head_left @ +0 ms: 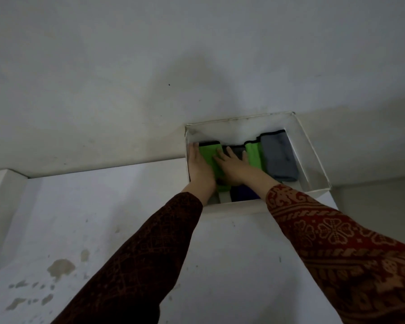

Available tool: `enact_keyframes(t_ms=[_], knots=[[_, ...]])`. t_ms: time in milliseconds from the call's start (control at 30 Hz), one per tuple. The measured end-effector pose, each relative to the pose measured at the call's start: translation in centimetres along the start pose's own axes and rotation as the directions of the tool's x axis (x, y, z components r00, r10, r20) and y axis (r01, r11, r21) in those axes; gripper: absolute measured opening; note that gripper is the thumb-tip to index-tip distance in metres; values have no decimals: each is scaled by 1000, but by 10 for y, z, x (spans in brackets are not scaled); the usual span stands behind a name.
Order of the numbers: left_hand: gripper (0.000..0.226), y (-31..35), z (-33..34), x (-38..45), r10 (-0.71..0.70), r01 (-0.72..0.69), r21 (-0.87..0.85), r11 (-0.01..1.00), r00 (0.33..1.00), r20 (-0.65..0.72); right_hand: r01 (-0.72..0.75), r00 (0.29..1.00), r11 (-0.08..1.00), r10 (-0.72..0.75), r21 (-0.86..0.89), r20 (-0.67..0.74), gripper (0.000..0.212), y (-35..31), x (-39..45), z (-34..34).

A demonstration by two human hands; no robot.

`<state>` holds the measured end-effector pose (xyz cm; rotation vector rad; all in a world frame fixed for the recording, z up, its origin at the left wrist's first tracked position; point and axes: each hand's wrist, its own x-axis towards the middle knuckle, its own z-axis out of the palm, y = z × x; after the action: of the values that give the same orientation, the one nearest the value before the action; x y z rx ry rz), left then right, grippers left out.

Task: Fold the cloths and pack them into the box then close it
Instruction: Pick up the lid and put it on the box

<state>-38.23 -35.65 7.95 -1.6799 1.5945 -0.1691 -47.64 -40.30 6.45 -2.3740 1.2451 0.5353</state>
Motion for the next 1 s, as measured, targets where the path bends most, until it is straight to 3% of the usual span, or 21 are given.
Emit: enact_keyframes(t_ms=[133, 267, 367, 467, 667, 833, 1000], knots=[[75, -24, -4, -35, 32, -80, -202, 976, 973, -230, -30, 989, 991, 48, 131, -140, 72, -11, -24, -5], [63, -62, 24, -94, -76, -155, -503, 850, 909, -409, 71, 925, 961, 37, 267, -379, 60, -40, -59, -11], [57, -88, 70, -132, -183, -152, -620, 770, 878, -443, 247, 844, 871, 21, 424, -537, 48, -74, -84, -13], [53, -118, 131, -165, -336, -68, -702, 709, 842, -421, 375, 798, 781, 1, 499, -602, 37, -129, -100, -8], [45, -188, 278, -213, -546, 118, -846, 520, 807, -224, 414, 885, 696, -157, 586, -439, 35, -262, -89, 30], [46, -254, 392, -236, -614, 241, -866, 438, 784, -92, 319, 948, 628, -198, 710, -251, 33, -381, -59, 69], [47, -315, 476, -244, -697, 360, -880, 310, 715, 47, 175, 975, 561, -214, 809, -62, 40, -489, -23, 95]])
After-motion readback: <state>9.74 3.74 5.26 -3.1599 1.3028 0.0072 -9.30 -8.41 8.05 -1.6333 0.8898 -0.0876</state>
